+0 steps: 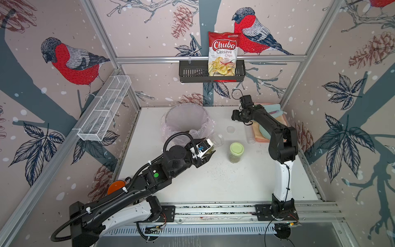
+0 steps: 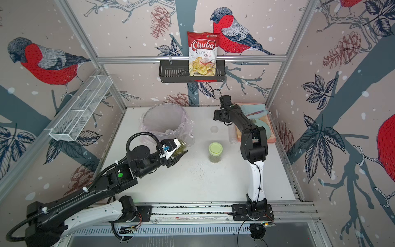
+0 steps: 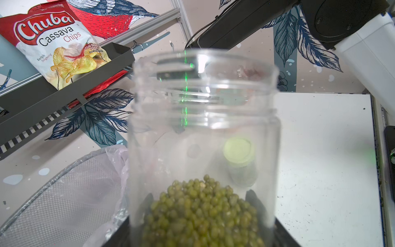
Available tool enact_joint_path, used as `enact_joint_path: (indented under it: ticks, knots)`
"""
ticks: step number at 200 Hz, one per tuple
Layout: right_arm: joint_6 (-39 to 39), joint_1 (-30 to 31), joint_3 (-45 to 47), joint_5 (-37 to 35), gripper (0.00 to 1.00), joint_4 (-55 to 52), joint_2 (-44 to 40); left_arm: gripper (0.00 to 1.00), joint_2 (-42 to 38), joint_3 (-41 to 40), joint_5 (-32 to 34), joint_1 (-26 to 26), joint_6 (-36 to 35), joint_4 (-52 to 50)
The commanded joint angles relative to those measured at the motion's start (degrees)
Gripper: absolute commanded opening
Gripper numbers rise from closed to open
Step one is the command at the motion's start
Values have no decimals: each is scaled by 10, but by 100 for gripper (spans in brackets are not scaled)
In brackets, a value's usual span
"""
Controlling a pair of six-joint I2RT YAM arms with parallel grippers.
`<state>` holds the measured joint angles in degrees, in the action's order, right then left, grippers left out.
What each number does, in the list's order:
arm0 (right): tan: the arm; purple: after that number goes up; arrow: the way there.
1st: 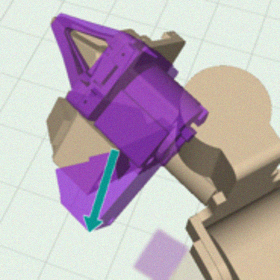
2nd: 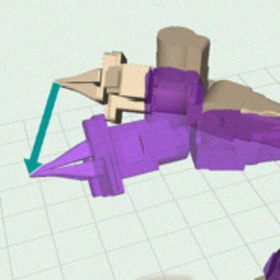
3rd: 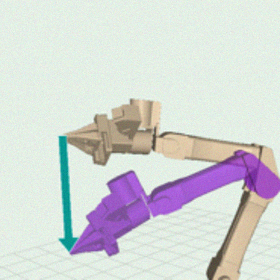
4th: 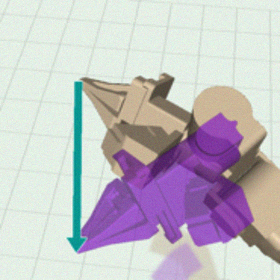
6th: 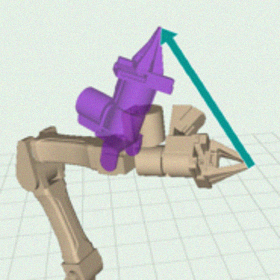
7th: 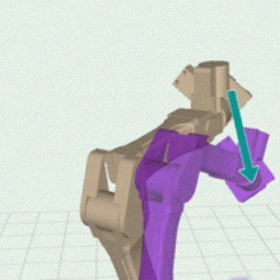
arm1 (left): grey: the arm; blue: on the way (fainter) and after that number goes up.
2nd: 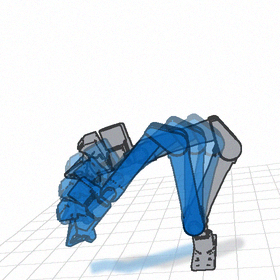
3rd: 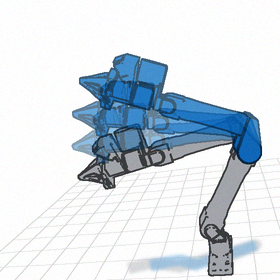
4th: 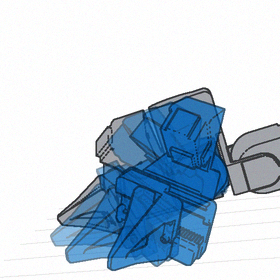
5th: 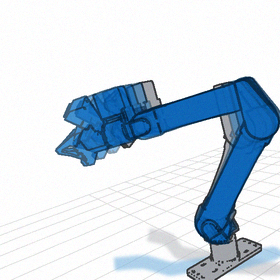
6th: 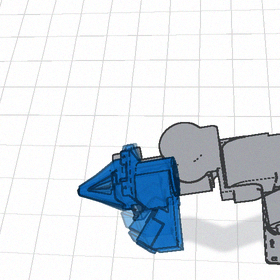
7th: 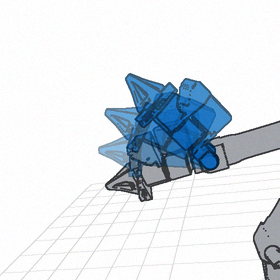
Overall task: Empty moldy mung beans from jars
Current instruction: Place the lid at the center of the board.
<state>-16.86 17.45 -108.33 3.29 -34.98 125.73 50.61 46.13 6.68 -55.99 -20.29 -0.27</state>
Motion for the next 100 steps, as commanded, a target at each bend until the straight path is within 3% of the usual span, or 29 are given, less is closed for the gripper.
enact_joint_path:
  ticks: [1,65,100]
  knots:
    - [22,10,-9,11,61,-27,12,13,4,1,7,1,-10,53]
    - [42,22,20,14,61,-66,28,13,13,3,14,1,-14,54]
    - [44,23,64,12,61,-57,-5,13,15,0,20,2,-10,53]
